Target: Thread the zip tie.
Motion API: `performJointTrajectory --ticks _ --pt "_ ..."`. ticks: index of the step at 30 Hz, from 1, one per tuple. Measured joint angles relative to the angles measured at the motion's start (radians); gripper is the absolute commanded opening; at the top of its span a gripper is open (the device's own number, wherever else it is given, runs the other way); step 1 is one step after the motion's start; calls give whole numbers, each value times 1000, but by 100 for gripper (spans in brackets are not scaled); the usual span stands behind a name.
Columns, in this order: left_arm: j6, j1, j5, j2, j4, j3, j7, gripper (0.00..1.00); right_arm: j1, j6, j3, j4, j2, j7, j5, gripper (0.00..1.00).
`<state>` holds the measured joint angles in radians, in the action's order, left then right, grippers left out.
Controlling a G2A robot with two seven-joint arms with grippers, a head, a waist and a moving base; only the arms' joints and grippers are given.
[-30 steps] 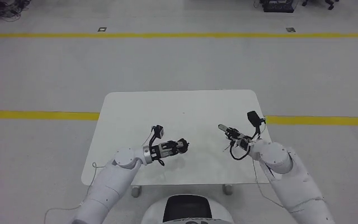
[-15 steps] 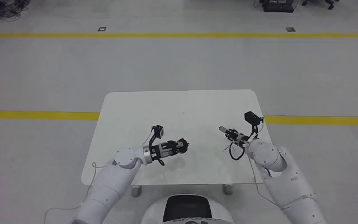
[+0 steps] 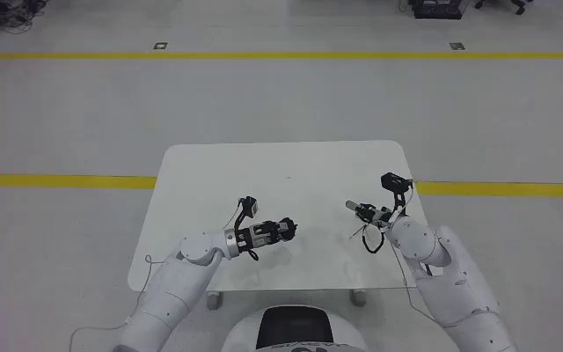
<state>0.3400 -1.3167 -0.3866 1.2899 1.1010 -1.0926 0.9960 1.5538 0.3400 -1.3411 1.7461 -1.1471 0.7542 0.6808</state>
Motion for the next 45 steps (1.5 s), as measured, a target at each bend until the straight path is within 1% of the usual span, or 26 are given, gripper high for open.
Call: performJointTrajectory --ticks 4,8,11,15,18,19,26,27,29,31,32,36,38,39,43,45 --pt "0 0 0 0 0 0 0 0 -11 0 -17 24 -14 123 122 100" --pt "0 0 0 0 0 0 0 0 -30 0 -36 21 -41 242 234 100" --pt "0 0 0 0 0 0 0 0 -51 0 -52 1 -73 309 291 100" --pt "0 0 0 0 0 0 0 0 -93 0 -60 -58 -125 401 360 100" --pt "0 0 0 0 0 0 0 0 -115 0 -64 -83 -160 448 390 100" --pt "0 0 0 0 0 0 0 0 -117 0 -65 -86 -167 455 394 100" --pt "0 0 0 0 0 0 0 0 -117 -1 -65 -86 -168 455 394 100" --pt "0 0 0 0 0 0 0 0 -113 -10 -60 -91 -167 446 398 100" --pt "0 0 0 0 0 0 0 0 -111 -28 -42 -99 -165 439 434 100" --pt "0 0 0 0 0 0 0 0 -121 -39 -16 -103 -164 464 487 100" --pt "0 0 0 0 0 0 0 0 -129 -47 -4 -105 -163 482 508 100" --pt "0 0 0 0 0 0 0 0 -179 -108 50 -123 -159 587 600 100" --pt "0 0 0 0 0 0 0 0 -201 -139 68 -133 -160 628 609 100" --pt "0 0 0 0 0 0 0 0 -215 -152 75 -149 -159 638 610 100" --pt "0 0 0 0 0 0 0 0 -265 -172 99 -233 -158 636 594 100" --pt "0 0 0 0 0 0 0 0 -275 -174 102 -251 -158 636 583 100"
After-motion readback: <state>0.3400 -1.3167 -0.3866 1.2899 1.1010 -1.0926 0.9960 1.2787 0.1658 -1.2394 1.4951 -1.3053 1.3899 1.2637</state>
